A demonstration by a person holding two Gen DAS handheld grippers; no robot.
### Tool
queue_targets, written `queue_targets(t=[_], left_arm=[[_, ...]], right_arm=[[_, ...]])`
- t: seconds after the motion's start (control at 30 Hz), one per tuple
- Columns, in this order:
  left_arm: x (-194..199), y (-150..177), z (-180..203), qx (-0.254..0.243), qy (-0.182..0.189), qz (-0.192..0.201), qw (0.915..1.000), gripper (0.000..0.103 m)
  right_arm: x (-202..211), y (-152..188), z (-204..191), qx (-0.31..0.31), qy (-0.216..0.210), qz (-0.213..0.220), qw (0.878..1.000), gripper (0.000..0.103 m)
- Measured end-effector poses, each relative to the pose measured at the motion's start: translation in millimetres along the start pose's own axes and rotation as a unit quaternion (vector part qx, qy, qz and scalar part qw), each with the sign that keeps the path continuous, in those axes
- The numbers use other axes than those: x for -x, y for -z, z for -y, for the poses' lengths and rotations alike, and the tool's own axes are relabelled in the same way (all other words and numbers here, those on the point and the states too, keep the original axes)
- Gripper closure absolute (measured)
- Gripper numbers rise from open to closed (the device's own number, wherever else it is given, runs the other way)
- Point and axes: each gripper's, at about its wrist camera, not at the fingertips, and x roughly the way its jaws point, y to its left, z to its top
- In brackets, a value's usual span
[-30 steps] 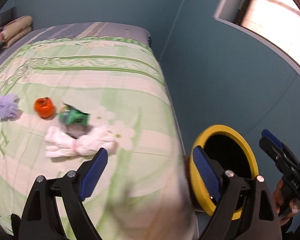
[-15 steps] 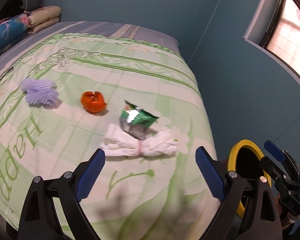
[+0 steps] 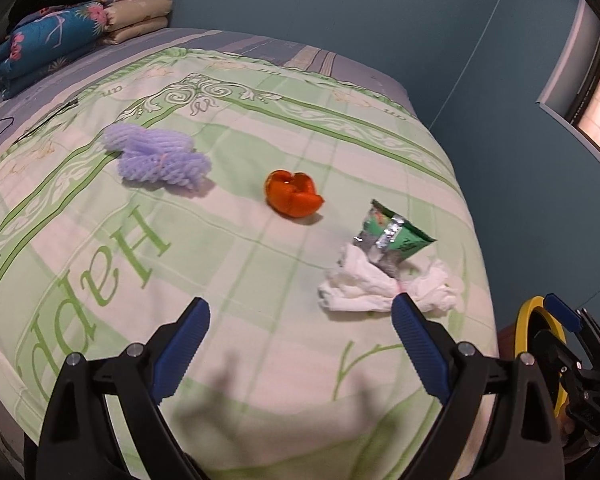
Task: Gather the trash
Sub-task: 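Move both tools back over the remaining trash on the bed, then grasp the purple foam mesh with the left tool while the right tool grasps another orange peel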
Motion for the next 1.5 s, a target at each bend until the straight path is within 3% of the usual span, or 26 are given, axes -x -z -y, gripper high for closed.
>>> queue_targets(t=[0.43,0.8,1.13,1.5], left_arm=[[-11,-4,-55,0.03,-0.017,-0.001,0.9994,0.014],[-20,-24,-100,0.058,-0.033,0.002,0.9978,0.014],[-32,-56,-133,0.065,-0.054,0.01,0.9964,0.013],[-53,-90,-185,0.095,-0.066,0.006,0.9932,0.013]], right_arm=[[-47,-4,-21,0.019,-0.04,-0.027,0.999,0.033],[-80,-10,-25,0.025,-0.041,-0.047,0.998,0.033],[-102,-48,-52,0.054,-0.054,-0.04,0.996,0.032],[-178,-89,-88,0.076,-0.056,-0.093,0.991,0.032]])
